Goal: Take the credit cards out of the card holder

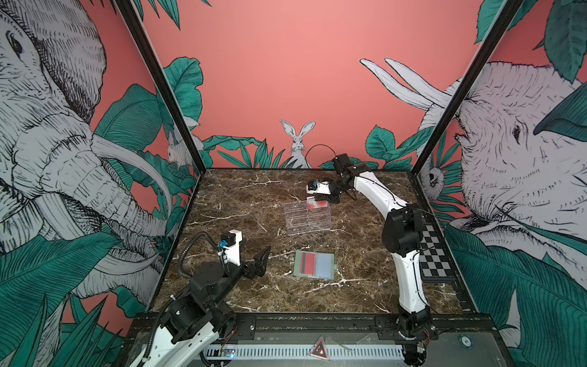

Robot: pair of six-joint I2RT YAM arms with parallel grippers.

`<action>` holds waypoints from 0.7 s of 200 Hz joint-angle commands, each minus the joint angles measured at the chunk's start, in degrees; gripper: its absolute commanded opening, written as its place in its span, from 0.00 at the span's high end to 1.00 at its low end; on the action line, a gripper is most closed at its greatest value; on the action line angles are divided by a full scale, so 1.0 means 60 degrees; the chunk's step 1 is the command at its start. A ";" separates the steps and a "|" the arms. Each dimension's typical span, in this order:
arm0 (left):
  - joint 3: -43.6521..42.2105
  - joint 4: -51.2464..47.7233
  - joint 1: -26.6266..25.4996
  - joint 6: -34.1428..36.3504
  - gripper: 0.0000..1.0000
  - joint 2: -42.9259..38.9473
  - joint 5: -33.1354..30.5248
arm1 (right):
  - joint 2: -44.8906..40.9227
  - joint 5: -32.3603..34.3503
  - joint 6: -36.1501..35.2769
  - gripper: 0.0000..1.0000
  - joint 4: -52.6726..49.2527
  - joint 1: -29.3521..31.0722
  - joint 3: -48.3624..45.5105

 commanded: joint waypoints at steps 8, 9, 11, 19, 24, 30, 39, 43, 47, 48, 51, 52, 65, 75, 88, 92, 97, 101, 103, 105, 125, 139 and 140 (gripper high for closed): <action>-0.0139 -0.0024 0.0049 -0.0140 0.01 -0.0084 -0.0008 | 0.0033 0.0101 0.0208 0.78 0.0183 0.0063 0.0132; -0.0139 -0.0021 0.0056 -0.0133 0.01 -0.0082 0.0000 | 0.0032 0.0104 0.0218 0.78 0.0193 0.0061 0.0144; -0.0142 -0.0019 0.0054 -0.0129 0.01 -0.0073 0.0006 | 0.0021 0.0106 0.0226 0.77 0.0189 0.0060 0.0142; -0.0161 0.0009 0.0056 -0.0127 0.01 -0.0070 0.0008 | -0.0011 0.0119 0.0259 0.75 0.0257 0.0062 0.0149; -0.0167 0.0025 0.0049 -0.0141 0.01 -0.0070 0.0011 | -0.0029 0.0121 0.0310 0.73 0.0298 0.0065 0.0148; -0.0182 0.0051 0.0060 -0.0134 0.01 -0.0073 0.0008 | -0.0063 0.0121 0.0354 0.72 0.0331 0.0067 0.0148; -0.0188 0.0069 0.0060 -0.0156 0.01 -0.0067 0.0021 | -0.0098 0.0135 0.0462 0.69 0.0438 0.0072 0.0140; -0.0189 0.0070 0.0050 -0.0156 0.01 -0.0059 0.0022 | -0.0121 0.0149 0.0500 0.68 0.0487 0.0074 0.0141; -0.0185 0.0072 0.0056 -0.0143 0.01 -0.0061 0.0022 | -0.0128 0.0164 0.0514 0.67 0.0510 0.0071 0.0135; -0.0184 0.0078 0.0052 -0.0143 0.01 -0.0063 0.0022 | -0.0129 0.0172 0.0518 0.67 0.0510 0.0073 0.0131; -0.0194 0.0071 0.0057 -0.0142 0.01 -0.0065 0.0022 | -0.0140 0.0186 0.0520 0.67 0.0525 0.0063 0.0127; -0.0195 0.0070 0.0060 -0.0142 0.01 -0.0065 0.0015 | -0.0142 0.0183 0.0521 0.66 0.0525 0.0061 0.0127; -0.0197 0.0070 0.0052 -0.0142 0.01 -0.0042 0.0022 | -0.0208 0.0238 0.0550 0.65 0.0590 0.0066 0.0127; -0.0197 0.0076 0.0049 -0.0142 0.01 -0.0022 0.0022 | -0.0273 0.0278 0.0682 0.64 0.0729 0.0072 0.0100; -0.0193 0.0099 0.0060 -0.0142 0.01 -0.0014 0.0022 | -0.0381 0.0337 0.0863 0.61 0.0893 0.0067 0.0053; -0.0197 0.0110 0.0054 -0.0142 0.01 -0.0007 0.0011 | -0.0419 0.0353 0.0894 0.60 0.0918 0.0063 0.0054; -0.0198 0.0121 0.0049 -0.0134 0.01 -0.0007 0.0008 | -0.0462 0.0389 0.0916 0.58 0.0966 0.0073 0.0028; -0.0199 0.0135 0.0051 -0.0141 0.01 -0.0007 0.0008 | -0.0525 0.0419 0.0941 0.58 0.1001 0.0086 0.0001; -0.0198 0.0141 0.0049 -0.0142 0.01 0.0004 0.0008 | -0.0554 0.0433 0.0952 0.58 0.1039 0.0088 -0.0011; -0.0197 0.0142 0.0049 -0.0142 0.01 0.0007 0.0019 | -0.0591 0.0459 0.0973 0.57 0.1078 0.0085 -0.0043; -0.0211 0.0155 0.0054 -0.0142 0.01 0.0070 0.0022 | -0.1118 0.0857 0.1528 0.53 0.2167 0.0089 -0.0641; -0.0253 0.0221 0.0059 -0.0165 0.01 0.0110 0.0010 | -0.1613 0.1519 0.2406 0.50 0.3678 0.0089 -0.1438; -0.0262 0.0226 0.0061 -0.0168 0.01 0.0110 0.0016 | -0.1648 0.1567 0.2489 0.50 0.3815 0.0089 -0.1505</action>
